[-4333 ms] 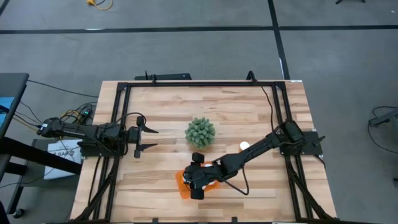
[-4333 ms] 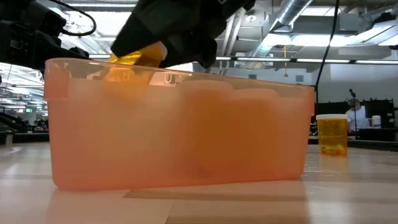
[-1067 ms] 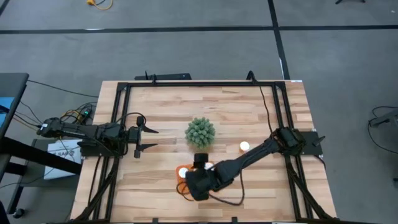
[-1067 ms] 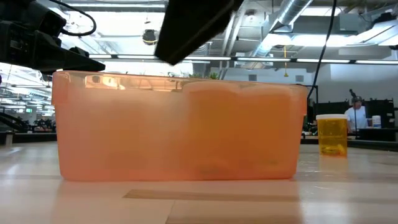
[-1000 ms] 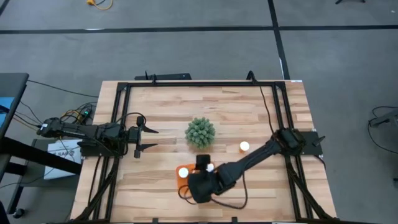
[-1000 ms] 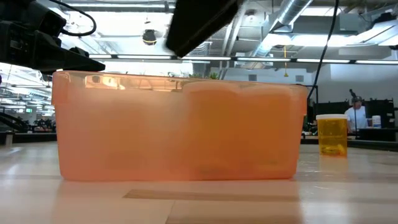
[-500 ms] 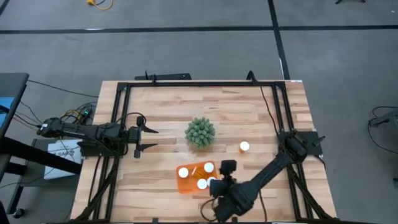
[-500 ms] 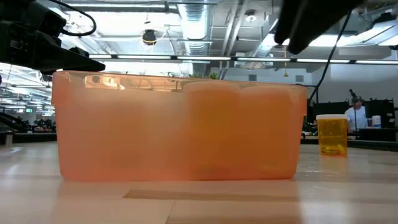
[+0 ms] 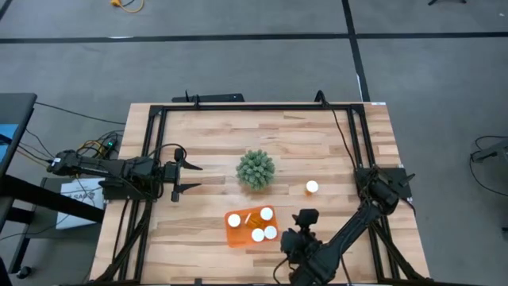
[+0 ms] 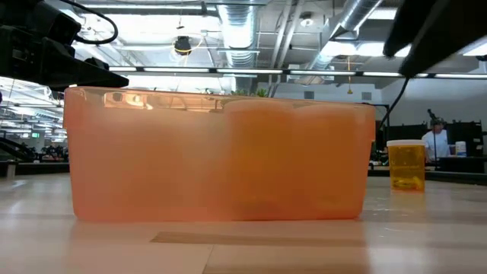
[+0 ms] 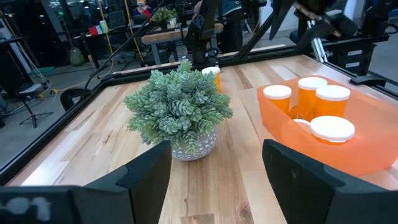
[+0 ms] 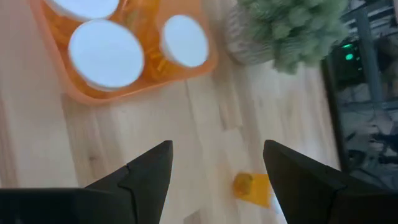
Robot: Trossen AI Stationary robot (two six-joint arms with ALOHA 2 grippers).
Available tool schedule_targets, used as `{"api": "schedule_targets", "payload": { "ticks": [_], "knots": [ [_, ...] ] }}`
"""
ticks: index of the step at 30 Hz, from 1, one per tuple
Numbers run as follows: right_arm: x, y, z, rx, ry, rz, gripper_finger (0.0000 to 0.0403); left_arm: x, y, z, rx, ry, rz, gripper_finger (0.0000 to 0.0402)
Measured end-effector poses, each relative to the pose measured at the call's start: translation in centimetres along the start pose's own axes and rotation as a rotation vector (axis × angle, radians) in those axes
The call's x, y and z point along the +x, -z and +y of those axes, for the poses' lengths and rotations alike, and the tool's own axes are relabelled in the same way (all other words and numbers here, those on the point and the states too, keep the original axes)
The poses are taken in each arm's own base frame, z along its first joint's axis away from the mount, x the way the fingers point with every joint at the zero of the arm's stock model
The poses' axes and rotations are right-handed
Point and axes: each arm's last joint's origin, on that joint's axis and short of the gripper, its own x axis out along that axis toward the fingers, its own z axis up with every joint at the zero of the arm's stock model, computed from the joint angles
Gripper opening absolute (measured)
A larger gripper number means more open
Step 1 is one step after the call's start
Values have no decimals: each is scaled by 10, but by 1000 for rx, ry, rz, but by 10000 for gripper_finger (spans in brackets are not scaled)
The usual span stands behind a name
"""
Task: Pick and place pill bottles into a basket
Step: Put the orange pill bottle into the orange bin
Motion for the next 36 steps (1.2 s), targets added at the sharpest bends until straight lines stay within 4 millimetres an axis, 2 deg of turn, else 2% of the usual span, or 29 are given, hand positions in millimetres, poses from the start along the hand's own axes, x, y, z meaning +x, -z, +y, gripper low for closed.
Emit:
{"api": "schedule_targets", "payload": {
  "ticks": [3,7,16,21,27,31,36],
  "knots": [
    [4,5,8,0,-37,6,244,0,0,0,-4,0,0,242],
    [0,8,23,-13,-144,-5,244,0,0,0,-1,0,0,242],
    [-17,-2,52,-78,-455,-114,241,0,0,0,-4,0,-1,242],
    [-24,-1,56,-79,-478,-167,215,0,0,0,-1,0,0,242],
    [-33,8,59,-54,-389,-267,177,0,0,0,0,0,0,242],
    [-22,18,65,-15,-358,-265,162,0,0,0,-5,0,0,242],
    [-1,21,78,13,-422,-288,157,0,0,0,-3,0,0,242]
  ]
}}
